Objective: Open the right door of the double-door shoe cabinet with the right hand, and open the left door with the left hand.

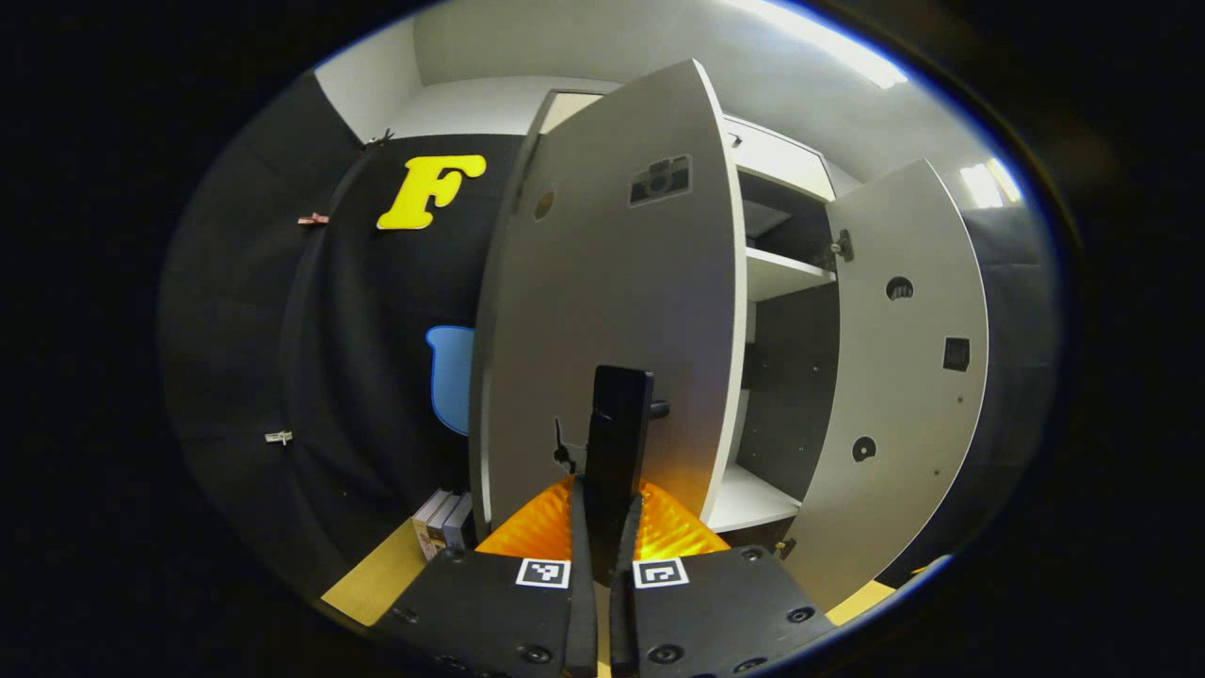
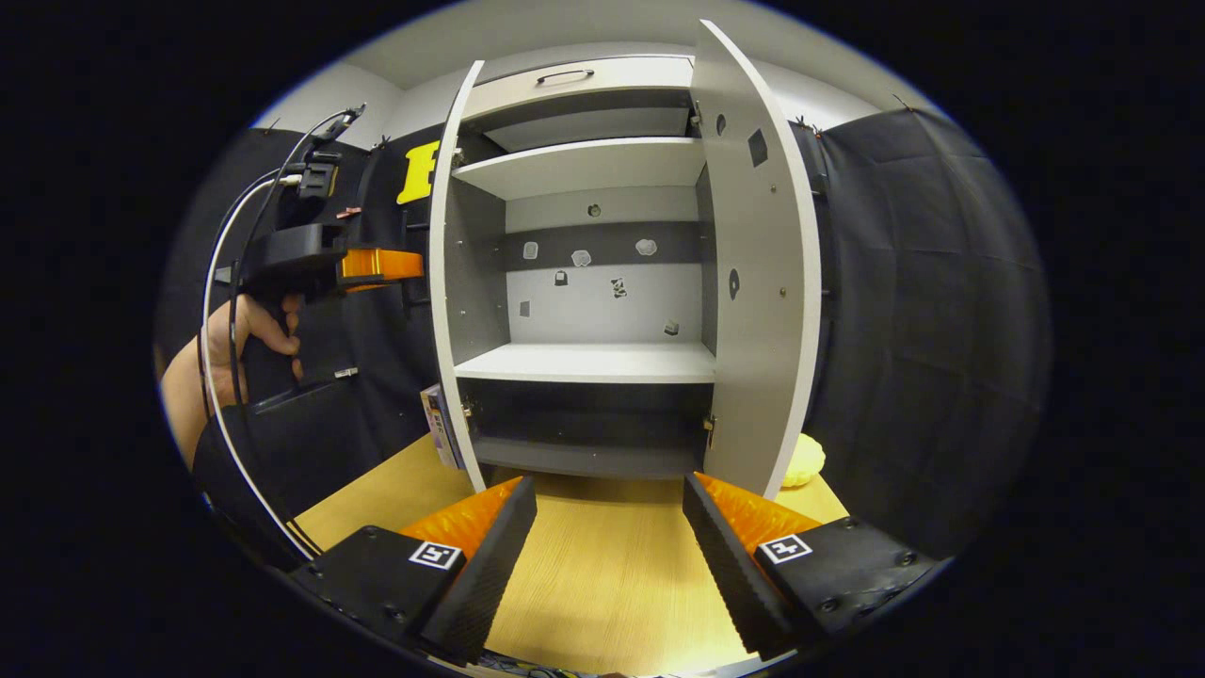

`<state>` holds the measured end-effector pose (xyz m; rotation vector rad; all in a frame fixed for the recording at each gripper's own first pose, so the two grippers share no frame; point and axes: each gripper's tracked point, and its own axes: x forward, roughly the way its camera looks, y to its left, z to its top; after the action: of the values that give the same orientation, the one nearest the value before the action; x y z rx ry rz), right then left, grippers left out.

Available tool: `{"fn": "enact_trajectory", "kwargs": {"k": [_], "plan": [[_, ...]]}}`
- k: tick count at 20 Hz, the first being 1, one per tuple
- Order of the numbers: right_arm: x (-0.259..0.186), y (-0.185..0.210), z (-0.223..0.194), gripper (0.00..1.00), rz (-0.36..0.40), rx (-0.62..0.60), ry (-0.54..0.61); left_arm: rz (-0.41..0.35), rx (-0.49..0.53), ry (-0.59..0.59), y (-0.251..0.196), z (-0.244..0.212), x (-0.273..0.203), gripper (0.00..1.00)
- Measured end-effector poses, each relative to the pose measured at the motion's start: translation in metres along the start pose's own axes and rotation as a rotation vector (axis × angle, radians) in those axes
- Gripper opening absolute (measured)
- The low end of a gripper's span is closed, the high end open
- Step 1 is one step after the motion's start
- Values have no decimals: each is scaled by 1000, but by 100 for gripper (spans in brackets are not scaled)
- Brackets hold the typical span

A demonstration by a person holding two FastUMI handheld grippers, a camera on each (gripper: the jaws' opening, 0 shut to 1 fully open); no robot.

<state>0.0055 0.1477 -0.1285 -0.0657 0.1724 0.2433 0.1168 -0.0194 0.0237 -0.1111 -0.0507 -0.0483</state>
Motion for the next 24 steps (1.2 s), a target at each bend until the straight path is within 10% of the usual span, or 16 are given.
{"fn": "enact_trajectory", "kwargs": {"k": [16, 24], "plan": [[26, 16, 8, 98, -64, -7, -24, 149, -7, -6, 104, -4, -33, 6], [30, 12, 6, 99, -102, 3, -16, 101, 21, -4, 122, 3, -32, 5]]}}
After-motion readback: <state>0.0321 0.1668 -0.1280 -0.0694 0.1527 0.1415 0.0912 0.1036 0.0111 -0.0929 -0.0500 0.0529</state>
